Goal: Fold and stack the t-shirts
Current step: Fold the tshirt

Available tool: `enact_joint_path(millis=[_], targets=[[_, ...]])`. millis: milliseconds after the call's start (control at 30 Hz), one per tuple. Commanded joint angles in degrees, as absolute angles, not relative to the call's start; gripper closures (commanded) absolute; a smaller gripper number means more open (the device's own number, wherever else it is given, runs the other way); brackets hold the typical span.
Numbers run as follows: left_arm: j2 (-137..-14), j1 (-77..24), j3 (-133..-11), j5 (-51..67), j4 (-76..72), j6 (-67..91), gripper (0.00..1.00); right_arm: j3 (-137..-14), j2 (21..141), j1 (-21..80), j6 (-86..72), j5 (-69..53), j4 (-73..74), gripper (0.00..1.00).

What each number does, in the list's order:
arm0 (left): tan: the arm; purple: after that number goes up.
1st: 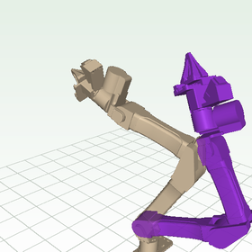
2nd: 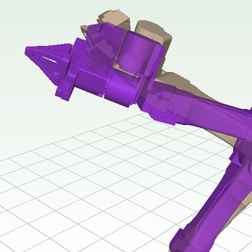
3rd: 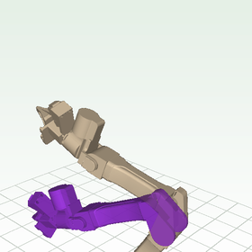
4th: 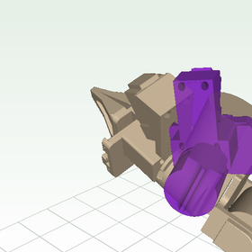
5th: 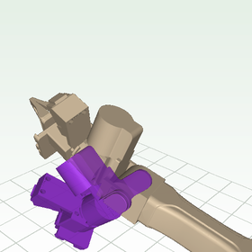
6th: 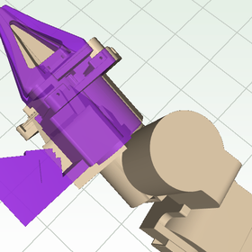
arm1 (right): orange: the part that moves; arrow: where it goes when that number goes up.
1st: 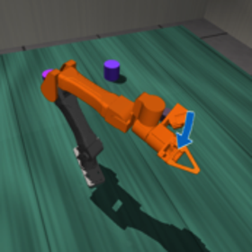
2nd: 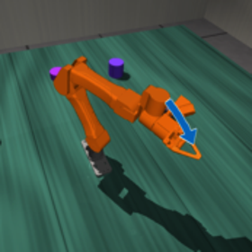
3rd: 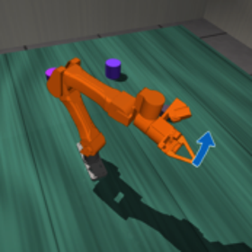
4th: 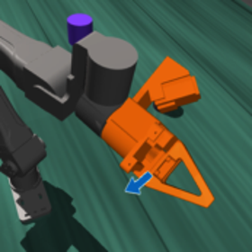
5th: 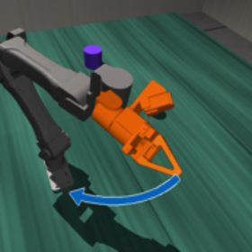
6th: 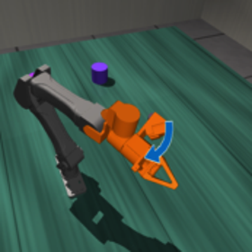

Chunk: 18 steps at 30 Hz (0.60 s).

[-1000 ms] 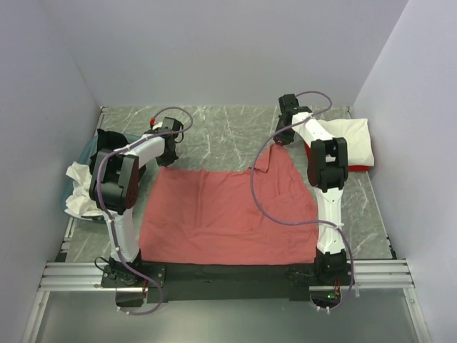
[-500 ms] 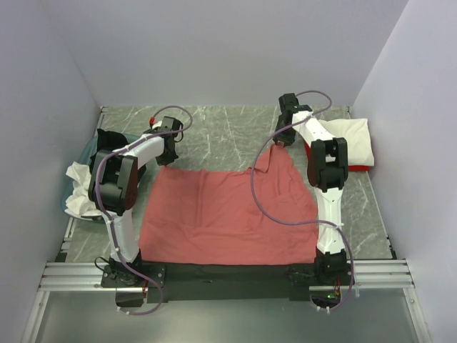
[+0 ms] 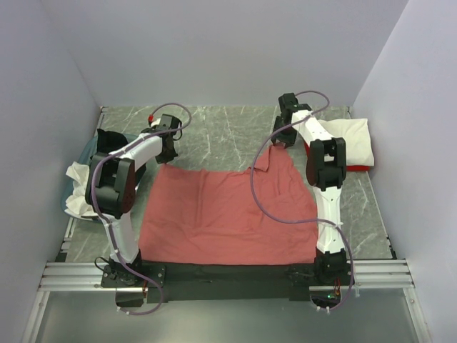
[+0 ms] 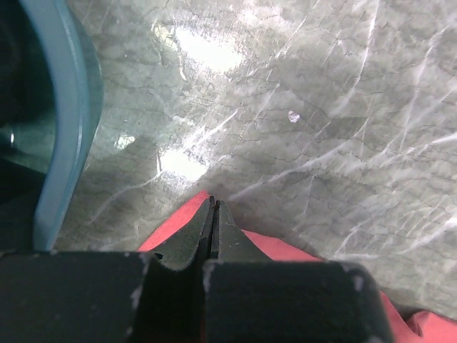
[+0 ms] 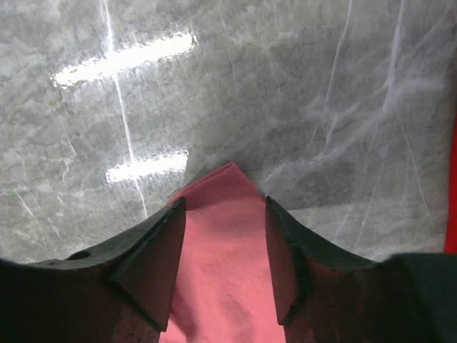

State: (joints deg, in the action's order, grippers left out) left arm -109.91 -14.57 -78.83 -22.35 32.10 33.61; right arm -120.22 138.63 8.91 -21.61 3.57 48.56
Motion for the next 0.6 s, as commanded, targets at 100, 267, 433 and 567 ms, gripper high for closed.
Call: enact_joint_path(millis=[100, 267, 433, 567], targets=[[-105.9, -14.4, -79.5, -22.3, 33.0, 33.1, 0.99, -116.1, 135.3, 8.0, -20.0, 3.7, 47.4, 0.42], [-104.4, -14.5, -78.8, -22.7, 33.1, 33.3, 1.0, -115.9, 135.1, 7.7, -18.9, 1.7, 46.2, 0.44], [-103.9, -14.5, -78.5, -22.8, 33.5, 33.3, 0.99, -116.6, 136.1, 7.4, -18.8, 0.2, 46.5, 0.59], [-103.8, -14.5, -78.2, -22.9, 33.5, 33.4, 1.0, -115.9, 135.7, 7.4, -18.2, -1.2, 45.7, 0.66]])
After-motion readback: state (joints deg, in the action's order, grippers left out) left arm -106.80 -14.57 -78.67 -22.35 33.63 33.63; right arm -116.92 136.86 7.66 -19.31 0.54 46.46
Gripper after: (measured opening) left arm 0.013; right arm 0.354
